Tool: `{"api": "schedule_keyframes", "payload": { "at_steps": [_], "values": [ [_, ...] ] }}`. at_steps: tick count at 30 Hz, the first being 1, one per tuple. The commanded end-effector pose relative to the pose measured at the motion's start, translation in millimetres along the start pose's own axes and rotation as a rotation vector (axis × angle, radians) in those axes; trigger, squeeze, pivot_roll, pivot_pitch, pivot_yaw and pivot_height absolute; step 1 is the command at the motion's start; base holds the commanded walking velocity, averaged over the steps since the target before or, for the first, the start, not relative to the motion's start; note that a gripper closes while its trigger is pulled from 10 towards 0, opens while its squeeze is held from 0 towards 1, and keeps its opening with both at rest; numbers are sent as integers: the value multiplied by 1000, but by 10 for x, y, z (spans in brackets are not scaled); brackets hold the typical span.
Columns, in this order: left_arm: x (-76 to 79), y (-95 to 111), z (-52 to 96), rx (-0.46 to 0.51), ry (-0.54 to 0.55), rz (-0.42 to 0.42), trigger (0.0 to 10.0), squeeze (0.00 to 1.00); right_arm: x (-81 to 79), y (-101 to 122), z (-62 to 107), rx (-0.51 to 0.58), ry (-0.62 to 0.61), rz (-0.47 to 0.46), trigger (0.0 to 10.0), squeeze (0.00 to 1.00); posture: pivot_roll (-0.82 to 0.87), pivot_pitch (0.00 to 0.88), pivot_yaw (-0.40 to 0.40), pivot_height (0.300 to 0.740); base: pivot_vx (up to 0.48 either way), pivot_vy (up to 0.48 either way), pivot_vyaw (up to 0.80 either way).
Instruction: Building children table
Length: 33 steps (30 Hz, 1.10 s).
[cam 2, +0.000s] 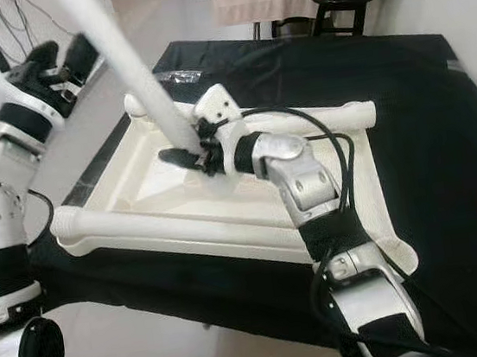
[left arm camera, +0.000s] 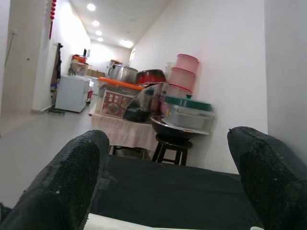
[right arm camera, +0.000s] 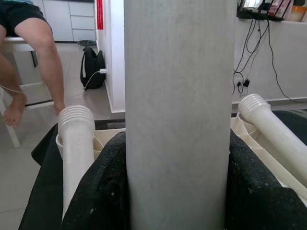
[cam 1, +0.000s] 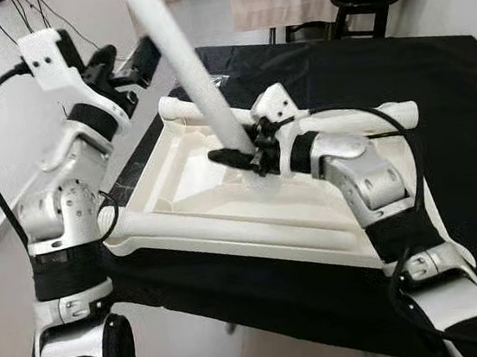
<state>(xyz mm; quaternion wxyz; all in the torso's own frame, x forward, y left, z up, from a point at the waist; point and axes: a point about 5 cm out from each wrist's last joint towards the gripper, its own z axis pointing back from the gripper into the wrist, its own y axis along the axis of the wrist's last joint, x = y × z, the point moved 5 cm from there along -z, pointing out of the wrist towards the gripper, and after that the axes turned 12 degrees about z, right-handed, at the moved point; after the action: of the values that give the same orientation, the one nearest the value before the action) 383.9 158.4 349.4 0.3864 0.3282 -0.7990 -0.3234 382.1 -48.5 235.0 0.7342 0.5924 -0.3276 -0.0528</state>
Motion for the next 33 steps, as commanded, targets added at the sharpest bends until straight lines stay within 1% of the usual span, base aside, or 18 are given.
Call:
{"api": "schedule_keyframes", "payload": {
  "at_steps": [1,3,4,6,7,10,11,14,17,18,20,21,22,24,25,26,28,33],
  "values": [
    [62,-36,-25,-23,-42,17,10000,0,-74,35,-34,8,29,7,10000,0,49,0,34,740,0,0,0],
    [168,-91,-20,-46,-104,31,10000,0,-32,-12,-26,-16,-2,-6,10000,0,49,0,34,740,0,0,0],
    [168,-91,-20,-46,-104,31,10000,0,-32,-12,-26,-16,-2,-6,10000,0,49,0,34,740,0,0,0],
    [198,-150,-2,-54,-115,37,10000,0,228,-107,-23,-59,-154,-81,10000,0,44,0,36,740,0,0,0],
    [198,-150,-2,-54,-115,37,10000,0,228,-107,-23,-59,-154,-81,10000,0,44,0,36,740,0,0,0],
    [210,-205,35,-61,-114,38,10000,0,472,-136,28,-58,-293,-175,10000,0,52,0,28,740,0,0,0],
    [210,-205,35,-61,-114,38,10000,0,472,-136,28,-58,-293,-175,10000,0,52,0,28,740,0,0,0],
    [251,-248,96,-76,-134,42,10000,0,645,-95,95,-6,-399,-265,10000,0,56,0,23,740,0,0,0],
    [259,-255,106,-79,-139,44,10000,0,664,-90,105,1,-414,-275,10000,0,56,0,23,740,0,0,0],
    [266,-265,114,-81,-143,48,10000,0,637,-36,97,32,-406,-232,10000,0,58,0,23,740,0,0,0],
    [266,-265,114,-81,-143,48,10000,0,637,-36,97,32,-406,-232,10000,0,58,0,23,740,0,0,0],
    [270,-271,119,-83,-146,51,10000,0,610,5,91,53,-398,-199,10000,0,58,0,23,740,0,0,0],
    [272,-271,118,-82,-147,59,10000,0,499,18,55,48,-348,-124,10000,0,56,0,24,740,0,0,0],
    [274,-271,117,-81,-148,65,10000,0,422,17,21,41,-313,-78,10000,0,56,0,24,740,0,0,0],
    [274,-271,117,-81,-148,65,10000,0,422,17,21,41,-313,-78,10000,0,56,0,24,740,0,0,0],
    [293,-256,112,-73,-166,95,10000,1000,292,26,-21,43,-259,-40,10000,0,51,0,29,740,0,0,0],
    [320,-233,88,-59,-180,117,10000,1000,110,47,-74,55,-191,-2,10000,0,47,0,32,740,0,0,0],
    [338,-225,67,-53,-183,135,10000,1000,32,51,-102,58,-164,5,10000,0,42,0,36,740,0,0,0]
  ]
}}
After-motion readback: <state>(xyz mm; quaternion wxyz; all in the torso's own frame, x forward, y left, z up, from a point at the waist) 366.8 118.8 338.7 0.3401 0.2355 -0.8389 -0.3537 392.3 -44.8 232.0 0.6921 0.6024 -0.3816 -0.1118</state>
